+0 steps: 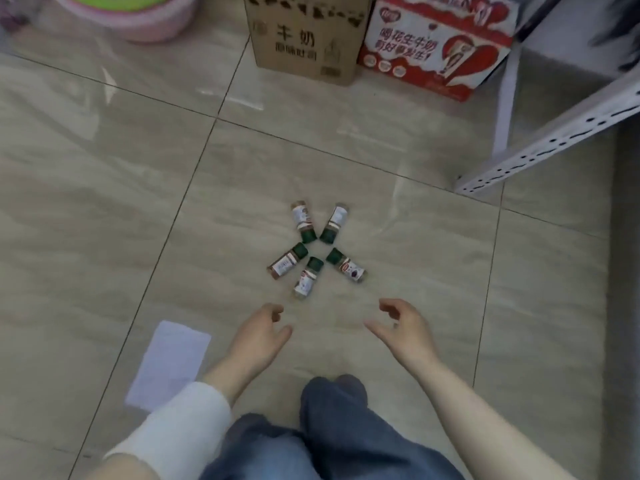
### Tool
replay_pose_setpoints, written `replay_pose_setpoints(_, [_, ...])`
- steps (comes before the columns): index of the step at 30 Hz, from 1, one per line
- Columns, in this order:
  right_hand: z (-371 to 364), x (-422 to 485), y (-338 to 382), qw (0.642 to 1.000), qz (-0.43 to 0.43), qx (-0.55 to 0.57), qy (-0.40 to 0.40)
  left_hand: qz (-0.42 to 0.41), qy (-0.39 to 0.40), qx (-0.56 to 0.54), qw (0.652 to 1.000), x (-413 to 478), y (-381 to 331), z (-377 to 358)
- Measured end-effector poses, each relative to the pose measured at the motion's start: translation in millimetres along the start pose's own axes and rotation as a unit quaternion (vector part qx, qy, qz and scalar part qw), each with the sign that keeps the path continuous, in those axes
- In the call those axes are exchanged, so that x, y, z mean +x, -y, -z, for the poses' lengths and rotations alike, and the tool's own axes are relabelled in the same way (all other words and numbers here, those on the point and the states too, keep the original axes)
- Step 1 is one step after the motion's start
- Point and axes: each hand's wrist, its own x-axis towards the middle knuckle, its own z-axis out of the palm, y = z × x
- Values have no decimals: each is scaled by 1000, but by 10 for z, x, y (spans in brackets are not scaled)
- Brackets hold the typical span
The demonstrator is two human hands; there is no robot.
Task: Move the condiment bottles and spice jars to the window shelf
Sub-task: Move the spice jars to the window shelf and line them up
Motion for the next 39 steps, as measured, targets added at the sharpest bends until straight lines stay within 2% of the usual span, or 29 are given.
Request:
replay_pose_setpoints(4, [-323,931,-302,996,42,-80,3,-5,0,28,1000,919,219,-417])
replay_pose_setpoints(8, [-560,1566,-430,986,87,-145,3,-1,-37,33,999,1496,309,-677])
replay_pose_setpoints(13, [-782,1934,-479,988,97,-115,-44,-12,-90,95,991,1897,478,-887])
replay_pose_setpoints(20, [-924,2018,-583,989,63,-126,-50,-27,-74,96,992,2070,462,-1003])
replay_pose_setpoints(22, [-927,1995,-593,995,40,-86,-36,-23,-51,83,995,2052,437,-990])
replay_pose_setpoints(25, [-805,1821,-539,998,-20,66,2,-29,-13,9,999,1910,347,-907])
replay_pose_setpoints(29, [-399,1260,-283,965,-74,249,30,-44,17,-149,988,1356,-39,-673])
replay_pose_setpoints(33, [182,278,237,931,-43,359,45,-93,-4,-219,971,333,-688,-295])
replay_pose_setpoints(39, [1386,-1359,1116,873,-6,484,64,-142,-10,-251,958,-1551,-1772,474])
